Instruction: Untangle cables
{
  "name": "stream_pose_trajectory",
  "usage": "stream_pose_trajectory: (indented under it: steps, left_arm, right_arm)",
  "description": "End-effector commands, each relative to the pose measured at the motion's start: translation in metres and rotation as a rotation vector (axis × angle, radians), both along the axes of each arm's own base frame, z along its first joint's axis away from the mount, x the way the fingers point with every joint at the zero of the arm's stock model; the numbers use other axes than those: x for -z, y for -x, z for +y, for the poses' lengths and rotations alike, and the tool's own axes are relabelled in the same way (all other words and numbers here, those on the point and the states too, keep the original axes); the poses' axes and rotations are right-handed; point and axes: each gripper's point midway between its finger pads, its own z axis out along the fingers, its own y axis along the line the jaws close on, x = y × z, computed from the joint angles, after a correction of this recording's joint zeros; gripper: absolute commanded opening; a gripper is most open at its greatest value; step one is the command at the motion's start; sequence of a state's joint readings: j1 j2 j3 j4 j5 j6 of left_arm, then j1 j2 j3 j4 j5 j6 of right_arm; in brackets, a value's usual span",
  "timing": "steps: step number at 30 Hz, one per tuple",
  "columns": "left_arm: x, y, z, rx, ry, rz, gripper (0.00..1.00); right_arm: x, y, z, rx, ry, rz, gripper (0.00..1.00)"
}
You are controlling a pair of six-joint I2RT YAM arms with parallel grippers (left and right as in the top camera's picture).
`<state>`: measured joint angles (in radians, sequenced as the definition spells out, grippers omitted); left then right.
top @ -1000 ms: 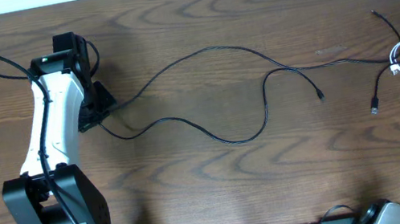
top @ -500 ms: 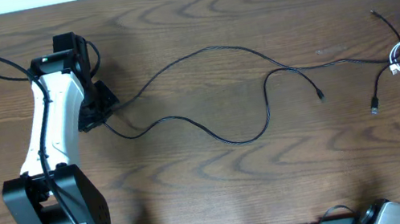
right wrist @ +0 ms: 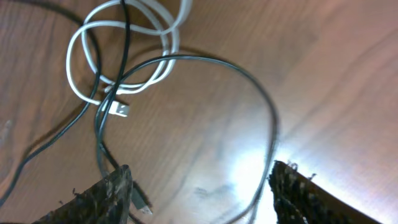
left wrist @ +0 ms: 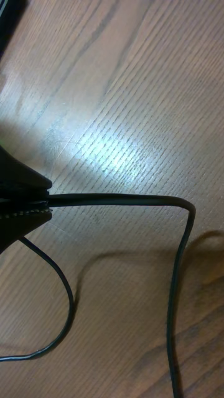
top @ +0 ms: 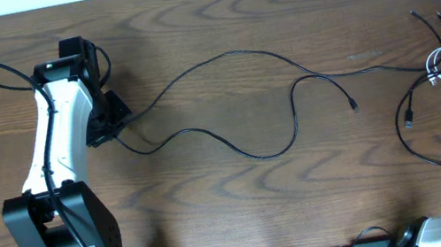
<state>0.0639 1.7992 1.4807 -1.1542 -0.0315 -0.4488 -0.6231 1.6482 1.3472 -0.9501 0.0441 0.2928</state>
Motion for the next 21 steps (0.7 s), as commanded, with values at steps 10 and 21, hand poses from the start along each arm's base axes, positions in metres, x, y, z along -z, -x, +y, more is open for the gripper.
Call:
stream_pose_trajectory:
  steps: [10,21]
  left_arm:
    - [0.004,-0.007,-0.033,0.095,0.116,-0.018,0.07]
    - [0.004,0.0,-0.036,0.129,0.08,0.017,0.07]
  right_arm:
    - [-0.034,-0.085,0.199,-0.957,-0.29,-0.343,0.81]
    - [0.053,-0.084,0.285,-1.685,0.093,0.088,0.88]
